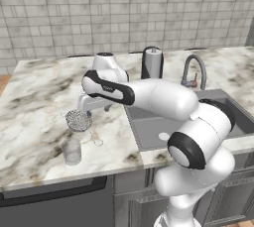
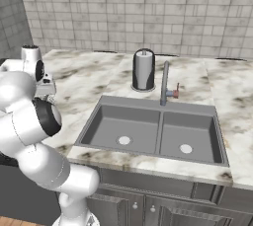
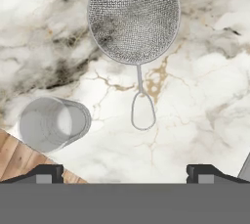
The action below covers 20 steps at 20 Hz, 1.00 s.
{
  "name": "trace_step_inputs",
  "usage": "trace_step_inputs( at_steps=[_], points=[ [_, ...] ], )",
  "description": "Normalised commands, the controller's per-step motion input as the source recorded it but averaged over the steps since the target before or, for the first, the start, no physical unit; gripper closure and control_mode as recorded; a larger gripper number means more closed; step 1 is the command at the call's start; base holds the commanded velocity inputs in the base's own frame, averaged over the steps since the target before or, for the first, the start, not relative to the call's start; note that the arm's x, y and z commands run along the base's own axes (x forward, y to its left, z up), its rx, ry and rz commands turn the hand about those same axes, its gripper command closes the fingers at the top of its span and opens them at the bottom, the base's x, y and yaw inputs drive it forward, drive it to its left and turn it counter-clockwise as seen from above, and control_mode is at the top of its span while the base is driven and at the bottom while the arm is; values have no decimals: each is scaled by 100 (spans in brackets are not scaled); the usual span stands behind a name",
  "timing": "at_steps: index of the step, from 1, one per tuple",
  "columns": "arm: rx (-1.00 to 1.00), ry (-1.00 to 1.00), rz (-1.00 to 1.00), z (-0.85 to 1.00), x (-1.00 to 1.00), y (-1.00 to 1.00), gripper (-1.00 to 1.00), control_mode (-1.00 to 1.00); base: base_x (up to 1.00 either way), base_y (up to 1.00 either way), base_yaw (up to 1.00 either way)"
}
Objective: Place the strainer in the left basin and the glass cup in the right basin of the sink.
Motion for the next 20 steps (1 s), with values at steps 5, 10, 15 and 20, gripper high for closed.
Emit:
trace_step_inputs(
  at_steps=[5,10,15,20],
  points=[
    [-7,6,0,-34,13,0,-100,-100,0,0,0],
    [-5,0,0,-32,9,0,-100,-100,0,0,0],
    [-1,0,0,-24,7,0,-100,-100,0,0,0],
    [0,0,0,-25,5,0,-100,-100,0,0,0]
  ],
)
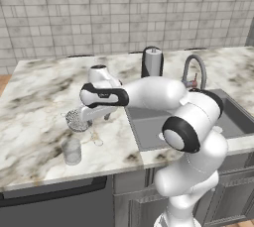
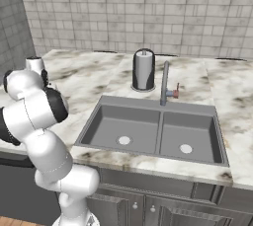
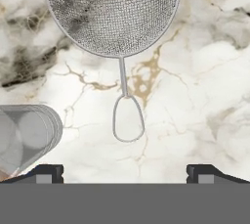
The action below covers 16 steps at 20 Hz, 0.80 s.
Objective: Place the strainer in the left basin and the glass cup in the right basin of the sink.
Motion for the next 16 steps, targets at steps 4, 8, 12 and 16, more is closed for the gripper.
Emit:
trace_step_inputs(
  at_steps=[4,8,12,16],
  points=[
    [0,-7,0,-26,6,0,-100,-100,0,0,0],
    [0,-11,-3,-24,14,1,-100,-100,0,0,0],
    [1,-6,-5,-20,18,0,-100,-100,0,0,0],
    [7,-1,-4,-16,20,1,-100,-100,0,0,0]
  ],
)
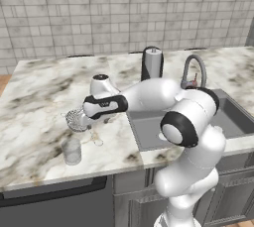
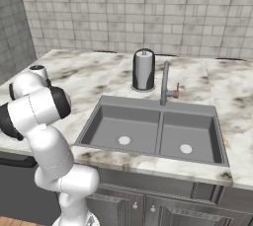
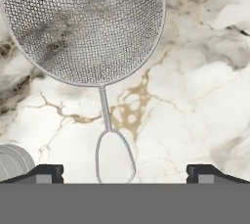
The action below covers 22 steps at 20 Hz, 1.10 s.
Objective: Place the strainer in the left basin and the glass cup in the right basin of the sink.
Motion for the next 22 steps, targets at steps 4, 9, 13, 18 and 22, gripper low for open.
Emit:
trace_step_inputs(
  at_steps=[4,9,13,18,22],
  points=[
    [12,0,0,-12,21,9,-100,-100,0,0,0],
    [4,0,0,-11,15,16,-100,-100,0,0,0],
    [-1,0,-1,-14,15,20,-100,-100,0,0,0],
    [-4,0,0,-12,22,17,-100,-100,0,0,0],
    [-7,0,0,-9,18,5,-100,-100,0,0,0]
  ],
)
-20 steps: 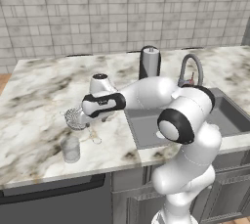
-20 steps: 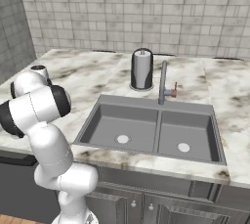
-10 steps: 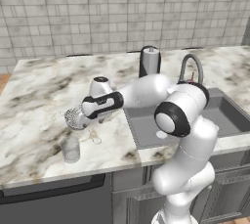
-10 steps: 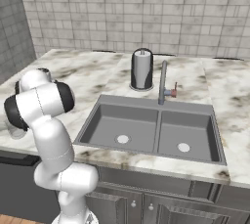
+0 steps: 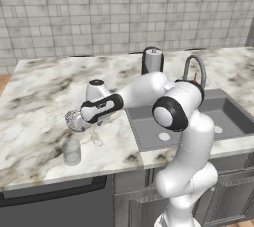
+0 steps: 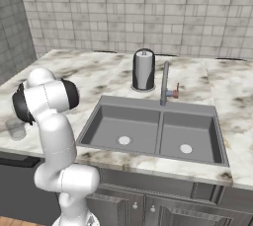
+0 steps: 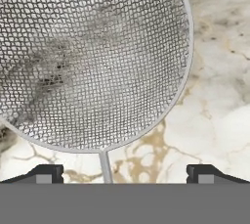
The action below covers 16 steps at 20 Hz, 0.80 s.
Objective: Place the strainer in the left basin and the glass cup in the right basin of the sink.
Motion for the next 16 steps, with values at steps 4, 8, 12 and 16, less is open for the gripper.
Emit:
trace_step_inputs(
  at_steps=[4,8,12,16],
  points=[
    [-7,2,0,-10,13,7,-100,-100,0,0,0],
    [-1,3,0,-12,6,3,-100,-100,0,0,0],
    [0,3,0,-13,6,6,-100,-100,0,0,0],
    [0,1,0,-14,2,0,-100,-100,0,0,0]
  ],
)
